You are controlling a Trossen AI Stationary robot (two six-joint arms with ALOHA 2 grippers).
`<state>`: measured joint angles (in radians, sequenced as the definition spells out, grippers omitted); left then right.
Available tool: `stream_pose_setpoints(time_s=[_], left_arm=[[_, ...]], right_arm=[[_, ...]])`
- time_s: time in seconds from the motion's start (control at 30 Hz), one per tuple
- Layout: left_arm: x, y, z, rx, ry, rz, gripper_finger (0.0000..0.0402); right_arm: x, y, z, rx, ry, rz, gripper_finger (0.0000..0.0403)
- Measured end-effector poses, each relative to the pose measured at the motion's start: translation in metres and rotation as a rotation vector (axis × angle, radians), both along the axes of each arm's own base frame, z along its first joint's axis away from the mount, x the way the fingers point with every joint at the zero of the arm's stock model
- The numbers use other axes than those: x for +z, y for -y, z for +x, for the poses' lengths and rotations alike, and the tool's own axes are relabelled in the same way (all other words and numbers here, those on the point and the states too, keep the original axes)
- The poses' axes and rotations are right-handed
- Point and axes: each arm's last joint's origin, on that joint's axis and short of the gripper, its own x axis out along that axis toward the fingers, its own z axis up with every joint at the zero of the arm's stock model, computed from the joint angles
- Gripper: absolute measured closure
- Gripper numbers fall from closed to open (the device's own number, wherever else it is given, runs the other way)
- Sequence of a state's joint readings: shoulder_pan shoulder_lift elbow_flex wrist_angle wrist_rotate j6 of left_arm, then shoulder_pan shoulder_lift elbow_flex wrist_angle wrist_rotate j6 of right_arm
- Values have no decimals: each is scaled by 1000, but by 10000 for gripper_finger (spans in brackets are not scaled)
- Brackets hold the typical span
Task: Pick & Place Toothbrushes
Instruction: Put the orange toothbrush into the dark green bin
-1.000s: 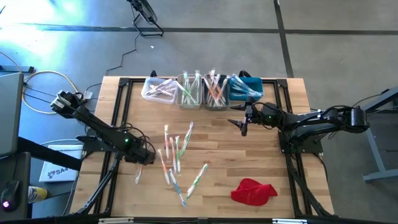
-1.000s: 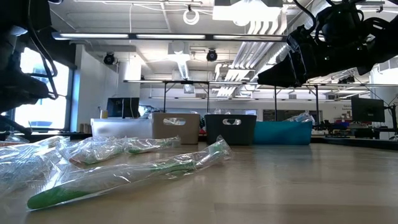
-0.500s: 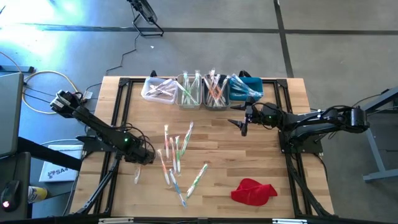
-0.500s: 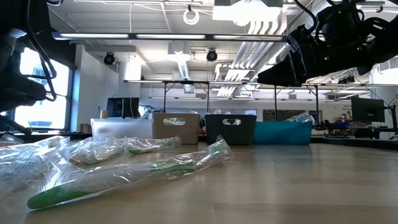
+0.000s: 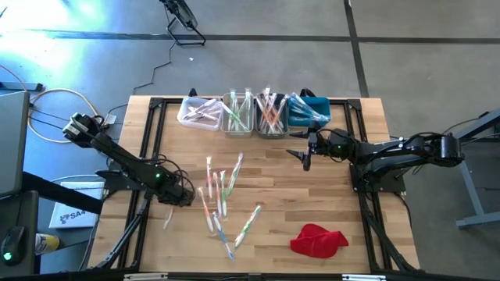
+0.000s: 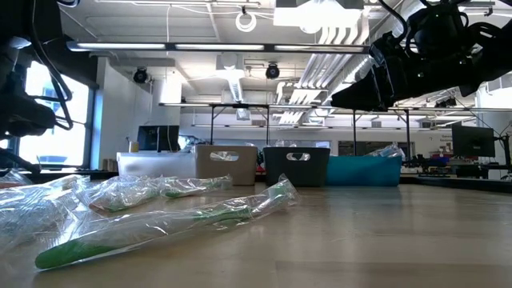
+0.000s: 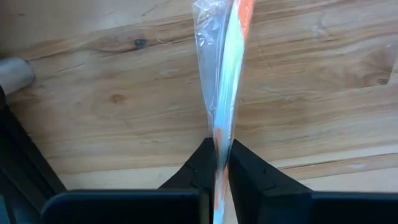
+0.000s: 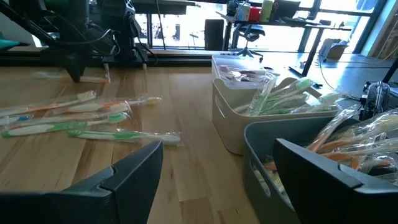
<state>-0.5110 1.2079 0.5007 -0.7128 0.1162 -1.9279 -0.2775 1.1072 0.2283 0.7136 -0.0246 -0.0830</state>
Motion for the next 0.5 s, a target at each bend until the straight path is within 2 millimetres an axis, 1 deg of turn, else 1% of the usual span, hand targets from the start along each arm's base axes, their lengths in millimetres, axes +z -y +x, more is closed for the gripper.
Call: stream_pose_setpoints(time_s=[0.23,0.43,0.5], left_arm=[[4,1,2,-40,31,4,379],[13,0,4,-61,130,8,379],[17,1,6,-74,194,2,379]], right_arm=[[0,0,0,0,1,0,105],[0,0,0,0,1,-1,105],[0,0,0,0,0,0,105]])
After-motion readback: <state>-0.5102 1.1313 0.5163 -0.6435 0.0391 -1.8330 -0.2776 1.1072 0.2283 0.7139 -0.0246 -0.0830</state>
